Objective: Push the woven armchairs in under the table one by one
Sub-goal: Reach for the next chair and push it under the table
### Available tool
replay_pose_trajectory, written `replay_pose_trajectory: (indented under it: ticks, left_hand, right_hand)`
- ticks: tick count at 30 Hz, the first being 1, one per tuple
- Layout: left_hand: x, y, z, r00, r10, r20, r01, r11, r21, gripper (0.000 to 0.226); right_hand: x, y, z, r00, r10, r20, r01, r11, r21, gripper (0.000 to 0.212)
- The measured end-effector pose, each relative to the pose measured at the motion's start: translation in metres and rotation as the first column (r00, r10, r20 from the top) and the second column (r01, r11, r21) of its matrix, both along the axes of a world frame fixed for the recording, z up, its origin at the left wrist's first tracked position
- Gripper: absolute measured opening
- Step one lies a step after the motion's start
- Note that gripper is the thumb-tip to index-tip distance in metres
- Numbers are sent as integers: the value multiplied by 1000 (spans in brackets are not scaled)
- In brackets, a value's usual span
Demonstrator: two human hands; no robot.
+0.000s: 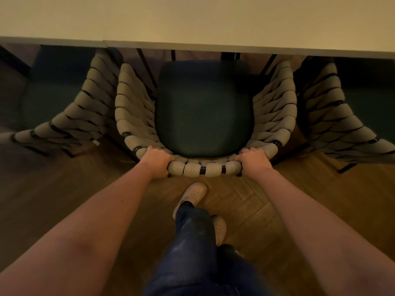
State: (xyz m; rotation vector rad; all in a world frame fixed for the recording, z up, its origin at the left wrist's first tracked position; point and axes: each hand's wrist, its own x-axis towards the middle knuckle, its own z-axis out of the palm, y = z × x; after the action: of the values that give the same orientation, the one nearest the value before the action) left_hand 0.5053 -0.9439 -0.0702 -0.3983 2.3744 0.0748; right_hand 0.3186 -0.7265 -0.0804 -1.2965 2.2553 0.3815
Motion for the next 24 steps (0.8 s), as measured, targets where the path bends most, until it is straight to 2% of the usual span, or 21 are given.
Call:
replay_pose_trajectory:
  ticks: [4,17,24]
  left_hand:
    - [-9,-15,-2,1000,-2,-2,2,1000,6,40]
    - [-31,-58,-16,1000,21,-13,-21,1000,8,40]
    - [-38,-40,-23,1000,2,-29,-3,999,-51,22]
  right_hand:
    - [-6,-13,-1,1000,-23,-4,23,1000,-19,37]
    - [-15,-49,-5,997,-39,-60,39,999,2,38]
    - [-26,-33,-16,997,-52,-56,52,999,9,41]
